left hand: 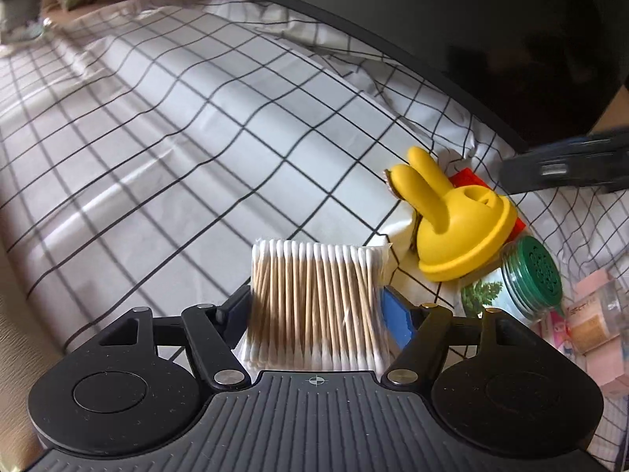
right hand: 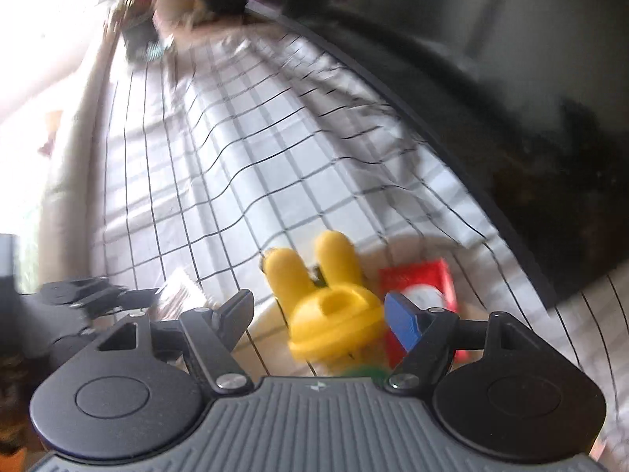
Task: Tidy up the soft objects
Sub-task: 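Grasp the yellow rabbit-ear toy with the right tool while the left tool lifts the swabs, then carry swab bundle and yellow toy over the pink box and open both tools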
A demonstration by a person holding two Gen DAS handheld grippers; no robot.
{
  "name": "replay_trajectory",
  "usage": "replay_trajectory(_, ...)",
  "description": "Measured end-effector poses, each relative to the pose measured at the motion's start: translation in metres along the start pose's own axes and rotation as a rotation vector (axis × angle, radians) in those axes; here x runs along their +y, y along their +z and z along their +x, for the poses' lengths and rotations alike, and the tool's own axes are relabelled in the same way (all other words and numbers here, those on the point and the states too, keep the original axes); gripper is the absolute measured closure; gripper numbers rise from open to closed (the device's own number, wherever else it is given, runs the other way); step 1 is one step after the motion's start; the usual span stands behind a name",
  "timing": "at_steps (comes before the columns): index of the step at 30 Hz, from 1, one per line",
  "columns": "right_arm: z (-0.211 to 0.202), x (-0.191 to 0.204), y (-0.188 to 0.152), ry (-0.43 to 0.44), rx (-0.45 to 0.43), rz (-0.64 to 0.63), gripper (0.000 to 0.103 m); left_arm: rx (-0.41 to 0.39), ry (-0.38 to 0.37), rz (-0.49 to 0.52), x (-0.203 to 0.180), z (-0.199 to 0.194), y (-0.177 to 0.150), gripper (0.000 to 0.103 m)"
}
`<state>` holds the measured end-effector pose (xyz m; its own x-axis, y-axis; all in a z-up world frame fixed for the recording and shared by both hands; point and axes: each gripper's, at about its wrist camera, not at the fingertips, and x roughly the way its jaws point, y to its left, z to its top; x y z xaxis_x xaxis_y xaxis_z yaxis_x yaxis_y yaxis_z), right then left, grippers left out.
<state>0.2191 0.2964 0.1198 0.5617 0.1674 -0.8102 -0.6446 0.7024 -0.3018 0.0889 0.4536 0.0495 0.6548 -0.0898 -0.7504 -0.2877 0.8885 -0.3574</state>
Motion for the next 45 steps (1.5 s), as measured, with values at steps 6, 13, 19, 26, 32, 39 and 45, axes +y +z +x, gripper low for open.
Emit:
replay_trajectory(6,0.077,0.037,0.01,-0.206,0.142,-0.143,0.033,-0.003,-0.032,-0.062,0.025,-0.007,-0.005,0.029)
replay_trajectory(13,0.042,0.022,0.007,-0.26,0.101,-0.143,0.092,-0.002,-0.036,-0.07,0.037,-0.01,-0.004,0.029)
replay_trajectory(19,-0.033,0.007,0.023,-0.221,-0.042,-0.053,0.093,-0.028,-0.052,-0.061,0.033,-0.021,0.015,0.029)
replay_trajectory(26,-0.109,-0.01,0.018,-0.211,-0.178,-0.009,0.094,-0.051,-0.073,-0.01,0.005,-0.033,0.046,0.029)
replay_trajectory(32,-0.164,-0.036,-0.013,-0.221,-0.274,0.043,0.094,-0.074,-0.088,0.07,-0.042,-0.04,0.063,0.029)
replay_trajectory(39,-0.223,-0.092,-0.072,-0.281,-0.374,0.165,0.093,-0.074,-0.124,0.227,-0.129,-0.041,0.065,0.029)
replay_trajectory(45,-0.255,-0.147,-0.141,-0.352,-0.429,0.306,0.093,-0.046,-0.198,0.356,-0.217,-0.029,0.046,0.029)
